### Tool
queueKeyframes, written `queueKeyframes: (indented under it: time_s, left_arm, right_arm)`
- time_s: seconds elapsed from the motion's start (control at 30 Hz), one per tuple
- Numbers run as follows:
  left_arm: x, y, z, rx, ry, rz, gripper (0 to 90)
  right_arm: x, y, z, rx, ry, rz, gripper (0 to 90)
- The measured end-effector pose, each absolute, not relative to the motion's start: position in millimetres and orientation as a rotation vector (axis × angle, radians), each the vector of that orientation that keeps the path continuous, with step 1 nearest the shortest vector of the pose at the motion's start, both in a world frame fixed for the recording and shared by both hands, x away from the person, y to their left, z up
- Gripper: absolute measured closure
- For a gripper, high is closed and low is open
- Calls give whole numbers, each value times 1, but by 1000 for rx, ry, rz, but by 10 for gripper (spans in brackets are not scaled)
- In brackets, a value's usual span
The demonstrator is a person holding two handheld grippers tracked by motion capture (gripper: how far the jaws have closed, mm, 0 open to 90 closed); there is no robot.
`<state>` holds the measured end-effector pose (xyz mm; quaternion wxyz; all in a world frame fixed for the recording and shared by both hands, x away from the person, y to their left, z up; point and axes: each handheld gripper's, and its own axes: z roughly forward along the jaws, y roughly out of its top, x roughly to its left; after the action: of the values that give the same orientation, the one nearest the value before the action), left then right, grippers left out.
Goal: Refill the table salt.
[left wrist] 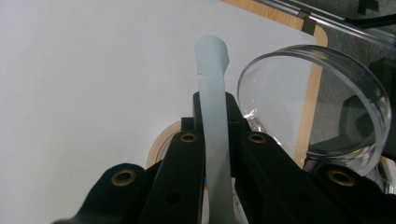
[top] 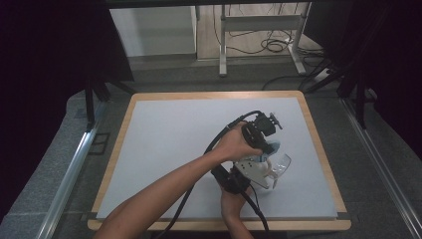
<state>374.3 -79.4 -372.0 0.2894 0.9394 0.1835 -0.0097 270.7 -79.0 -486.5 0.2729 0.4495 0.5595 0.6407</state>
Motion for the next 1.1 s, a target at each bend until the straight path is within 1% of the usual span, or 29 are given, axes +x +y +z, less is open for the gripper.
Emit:
queueKeyframes:
  time_s: [1.1]
  left_arm:
    - [375,-79,-373,2512,490,-20,900]
  right_arm:
    - [272,-78,-485,1206,1507,1707,469]
